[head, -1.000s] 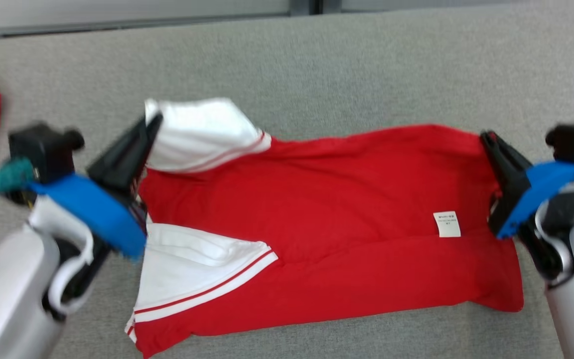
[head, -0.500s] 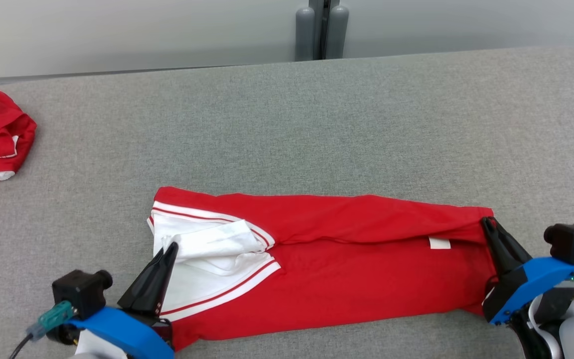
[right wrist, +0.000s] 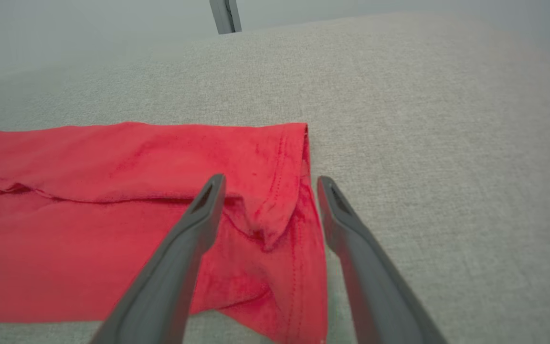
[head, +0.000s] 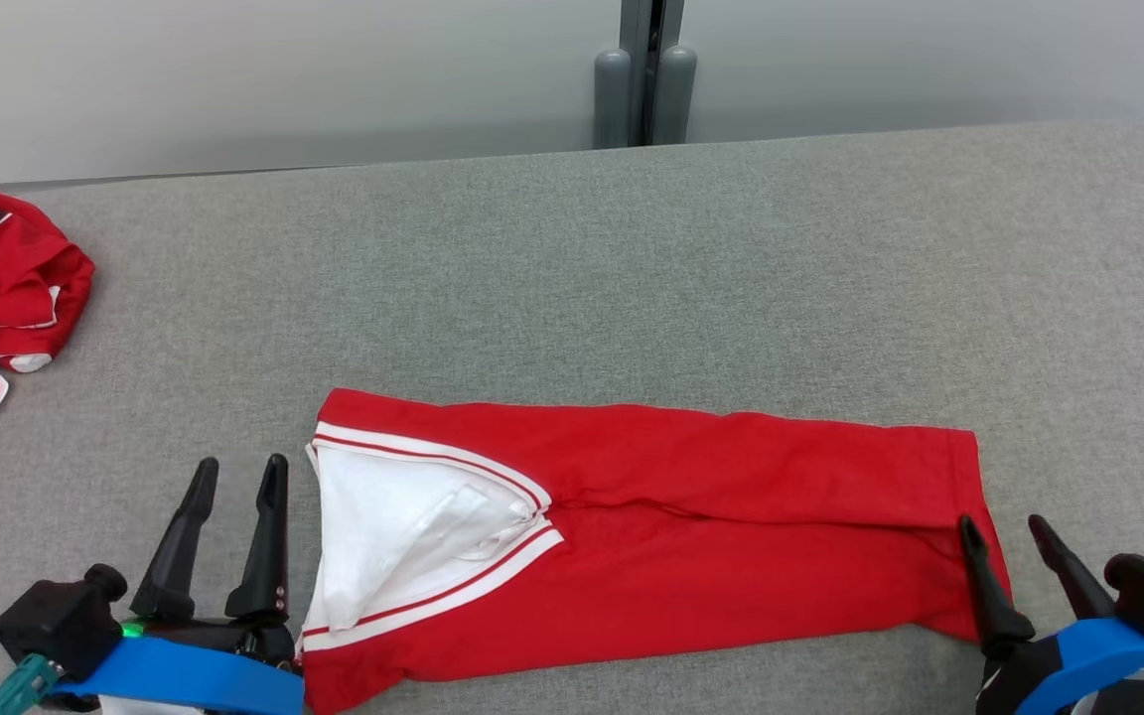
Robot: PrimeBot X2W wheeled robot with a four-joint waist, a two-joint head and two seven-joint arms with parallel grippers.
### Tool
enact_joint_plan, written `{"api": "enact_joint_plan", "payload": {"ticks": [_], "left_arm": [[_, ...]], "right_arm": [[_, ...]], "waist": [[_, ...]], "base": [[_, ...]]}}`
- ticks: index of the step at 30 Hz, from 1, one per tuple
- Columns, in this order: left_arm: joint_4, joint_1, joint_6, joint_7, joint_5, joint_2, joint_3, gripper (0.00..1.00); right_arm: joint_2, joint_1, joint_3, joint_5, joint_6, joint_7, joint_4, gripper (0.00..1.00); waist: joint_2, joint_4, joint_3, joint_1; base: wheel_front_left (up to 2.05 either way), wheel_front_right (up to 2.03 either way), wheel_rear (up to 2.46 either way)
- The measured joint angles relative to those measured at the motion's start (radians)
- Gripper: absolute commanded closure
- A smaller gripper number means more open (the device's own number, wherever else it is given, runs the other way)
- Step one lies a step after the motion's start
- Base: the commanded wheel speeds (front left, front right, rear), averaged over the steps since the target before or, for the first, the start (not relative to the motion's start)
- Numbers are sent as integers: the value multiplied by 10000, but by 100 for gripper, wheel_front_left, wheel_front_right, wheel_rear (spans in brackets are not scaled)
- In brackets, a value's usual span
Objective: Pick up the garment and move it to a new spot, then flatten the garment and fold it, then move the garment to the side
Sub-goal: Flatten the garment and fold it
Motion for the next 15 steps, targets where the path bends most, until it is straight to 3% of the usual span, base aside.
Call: {"api": "enact_joint_plan", "payload": {"ticks": [3, 9, 15], "left_arm": [[-165, 100, 132, 0, 803, -136, 219, 0], [-472, 108, 897, 0, 2422, -596, 836, 0], [-548, 97, 1195, 0, 2980, -1097, 1156, 0]], "right_arm": [[0, -30, -198, -274, 0, -42, -42, 0], [77, -556, -522, -568, 0, -56, 288, 0], [199, -1063, -1160, -826, 0, -389, 1603, 0]], "waist": [[0, -8, -17, 0], [0, 57, -34, 1], [0, 347, -4, 0]], "base": [[0, 0, 0], [0, 0, 0], [0, 0, 0]]}}
